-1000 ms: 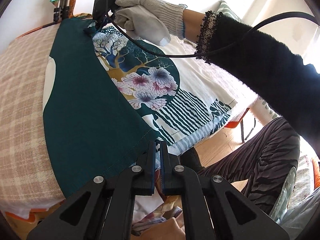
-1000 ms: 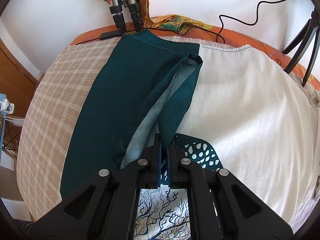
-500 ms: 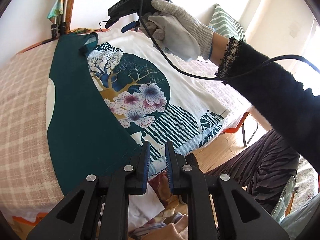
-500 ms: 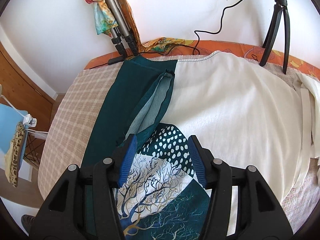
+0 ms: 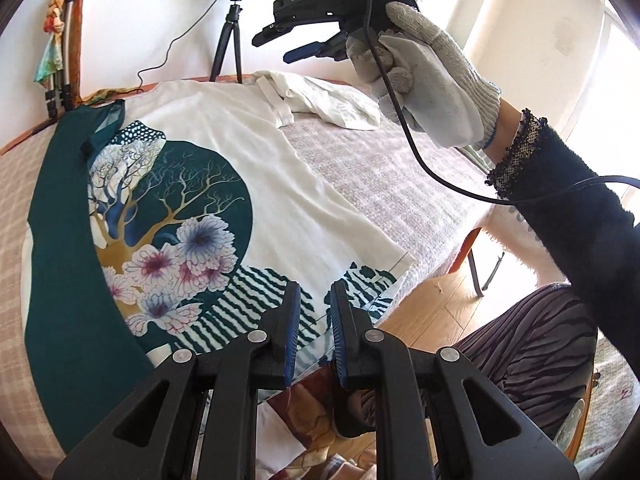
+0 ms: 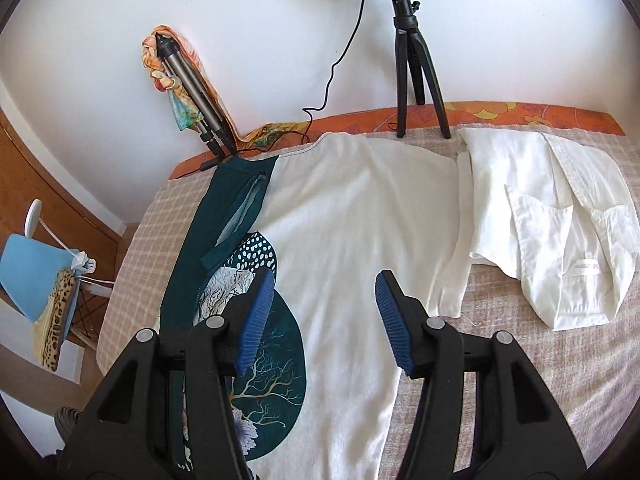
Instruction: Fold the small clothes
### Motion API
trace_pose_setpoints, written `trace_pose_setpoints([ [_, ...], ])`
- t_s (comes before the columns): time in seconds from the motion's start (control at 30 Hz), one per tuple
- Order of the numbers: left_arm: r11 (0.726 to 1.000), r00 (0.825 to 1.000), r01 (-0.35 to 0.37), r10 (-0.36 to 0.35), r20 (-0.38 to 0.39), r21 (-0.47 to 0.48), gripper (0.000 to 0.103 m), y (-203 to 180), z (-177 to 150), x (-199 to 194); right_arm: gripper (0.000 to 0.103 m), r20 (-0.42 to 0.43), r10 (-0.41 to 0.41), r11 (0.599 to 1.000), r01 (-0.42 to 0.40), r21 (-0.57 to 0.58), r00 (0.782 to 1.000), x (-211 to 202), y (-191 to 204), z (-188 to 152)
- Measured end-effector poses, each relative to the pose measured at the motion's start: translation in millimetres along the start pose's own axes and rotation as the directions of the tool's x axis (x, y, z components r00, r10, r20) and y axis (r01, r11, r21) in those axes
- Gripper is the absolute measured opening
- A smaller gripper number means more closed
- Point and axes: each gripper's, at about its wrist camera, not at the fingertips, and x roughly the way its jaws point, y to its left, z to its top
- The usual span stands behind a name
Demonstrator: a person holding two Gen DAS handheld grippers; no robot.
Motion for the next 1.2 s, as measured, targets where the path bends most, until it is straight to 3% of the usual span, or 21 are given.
trace_pose_setpoints([
  [0.17, 0.996, 0.998, 0.029, -0.025, -0.057, 0.079, 0.016, -33, 8, 35, 0.056, 0.04, 0.027, 0.996, -0.031, 0.089, 0.999, -21, -46, -8],
  [0.2, 0.996, 0.997, 0.034, -0.028, -0.067, 0.088, 0.019, -39, 10, 41, 0.056, 0.044, 0.027, 0.994, -0.031, 0.101, 0.999, -23, -54, -11],
  [0.27, 0.994, 0.997, 0.05, -0.043, -0.071, 0.099, 0.038, -50, 13, 51, 0.056, 0.043, 0.034, 0.991, -0.039, 0.128, 0.998, -25, -69, -16],
  [0.37, 0.992, 0.996, 0.052, -0.044, -0.072, 0.114, 0.045, -66, 17, 66, 0.056, 0.023, 0.039, 0.986, -0.042, 0.163, 0.999, -20, -88, -22],
  [0.5, 0.989, 0.997, 0.024, -0.012, -0.081, 0.148, 0.049, -86, 19, 88, 0.056, 0.004, 0.069, 0.975, -0.068, 0.212, 0.998, -11, -109, -29],
  [0.7, 0.978, 0.988, -0.097, 0.117, -0.103, 0.184, 0.049, -92, 15, 112, 0.056, -0.024, 0.131, 0.959, -0.121, 0.255, 0.991, 6, -124, -33],
  [0.8, 0.977, 0.989, -0.102, 0.12, -0.086, 0.189, 0.045, -87, 15, 112, 0.056, -0.037, 0.151, 0.954, -0.136, 0.268, 0.988, 18, -127, -32],
  [0.93, 0.992, 0.995, -0.033, 0.044, -0.094, 0.122, 0.008, -72, 18, 110, 0.056, -0.05, 0.17, 0.94, -0.147, 0.308, 0.984, 37, -133, -30],
  [1.03, 0.998, 0.995, 0.011, -0.004, -0.104, 0.064, 0.005, -60, 22, 109, 0.056, -0.057, 0.155, 0.94, -0.129, 0.315, 0.986, 53, -132, -25],
  [1.2, 1.0, 0.996, 0.013, -0.014, -0.09, -0.004, 0.005, -45, 21, 100, 0.056, -0.095, 0.117, 0.96, -0.087, 0.268, 0.989, 79, -121, -20],
])
